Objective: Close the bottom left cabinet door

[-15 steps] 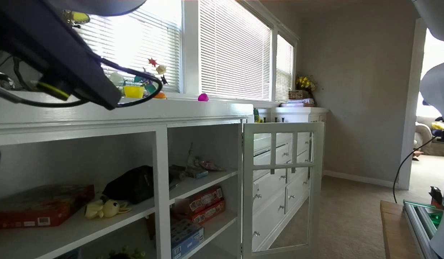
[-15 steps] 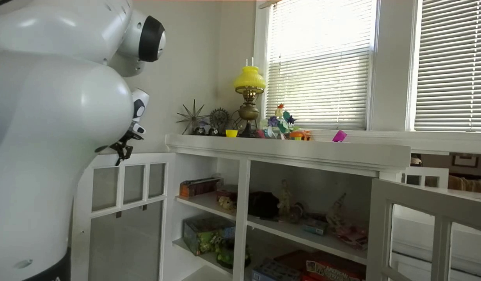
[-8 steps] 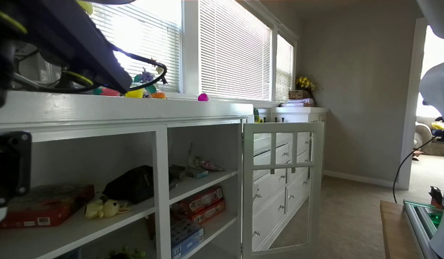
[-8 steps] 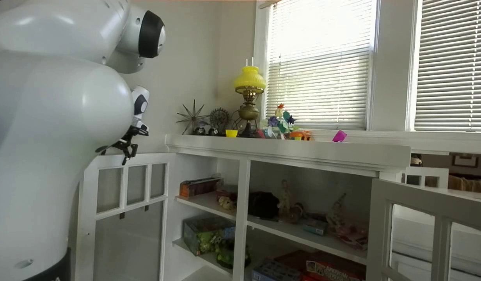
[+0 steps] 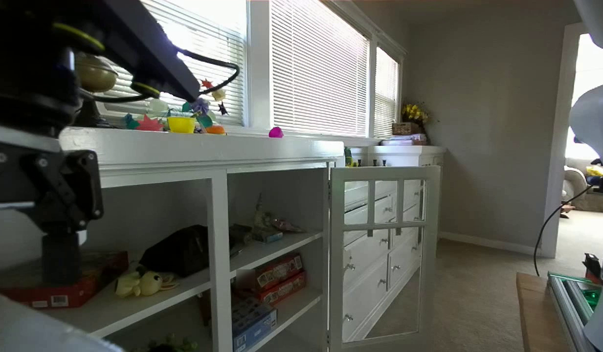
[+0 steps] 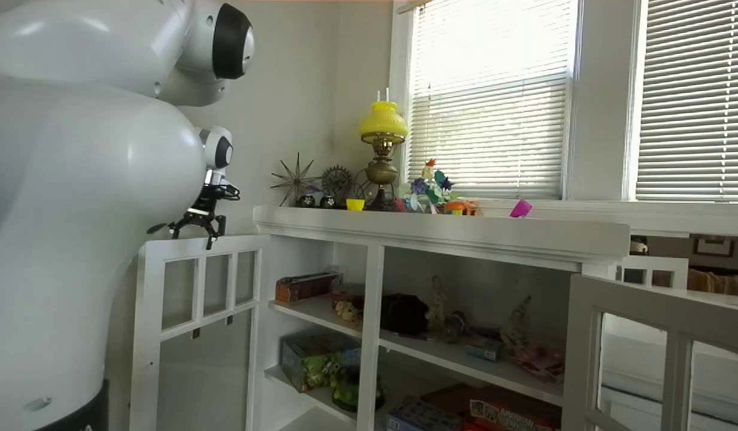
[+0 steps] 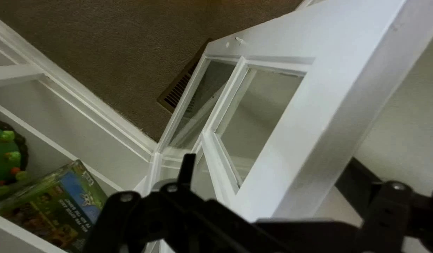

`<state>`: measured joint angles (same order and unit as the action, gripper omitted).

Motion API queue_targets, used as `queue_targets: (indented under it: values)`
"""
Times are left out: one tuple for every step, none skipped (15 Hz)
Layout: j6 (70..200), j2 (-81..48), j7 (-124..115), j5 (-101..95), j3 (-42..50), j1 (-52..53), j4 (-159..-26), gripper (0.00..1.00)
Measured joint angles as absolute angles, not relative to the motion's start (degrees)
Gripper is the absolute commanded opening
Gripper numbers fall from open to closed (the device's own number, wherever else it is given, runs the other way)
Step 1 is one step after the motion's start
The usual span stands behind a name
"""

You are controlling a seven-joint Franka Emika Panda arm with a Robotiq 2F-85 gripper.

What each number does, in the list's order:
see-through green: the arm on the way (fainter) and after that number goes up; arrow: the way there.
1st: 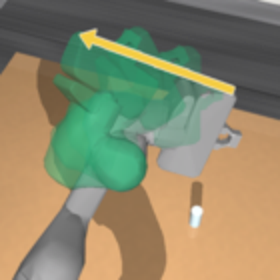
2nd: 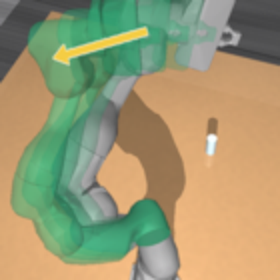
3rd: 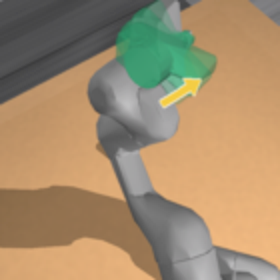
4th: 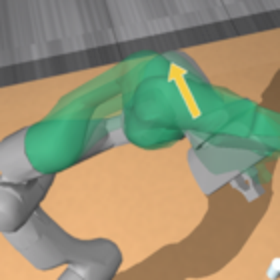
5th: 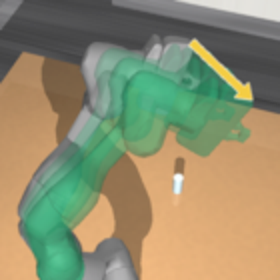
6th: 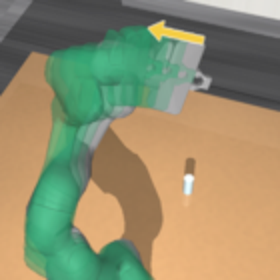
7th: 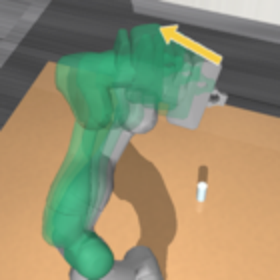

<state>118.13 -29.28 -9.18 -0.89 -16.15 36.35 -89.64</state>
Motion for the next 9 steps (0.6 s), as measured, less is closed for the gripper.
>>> queue_targets:
  values:
    - [117.63,-28.92,-9.75,-1.29,-15.81,36.35,-89.92,1.0]
    - [117.07,-28.65,-10.28,-1.55,-15.48,36.34,-90.06,1.0]
    - [116.64,-28.36,-10.91,-1.66,-15.16,36.32,-90.32,1.0]
    - [116.45,-28.01,-11.51,-1.78,-14.86,36.3,-90.75,1.0]
    - [116.39,-27.6,-12.07,-1.99,-14.57,36.29,-91.35,1.0]
    - [116.33,-27.25,-12.57,-2.4,-14.28,36.28,-91.91,1.0]
    - [116.32,-26.79,-13.2,-2.7,-13.97,36.21,-92.64,1.0]
    - [116.32,-26.33,-13.84,-3.02,-13.62,36.13,-93.48,1.0]
    - [116.32,-25.83,-14.44,-3.4,-13.26,36.0,-94.38,1.0]
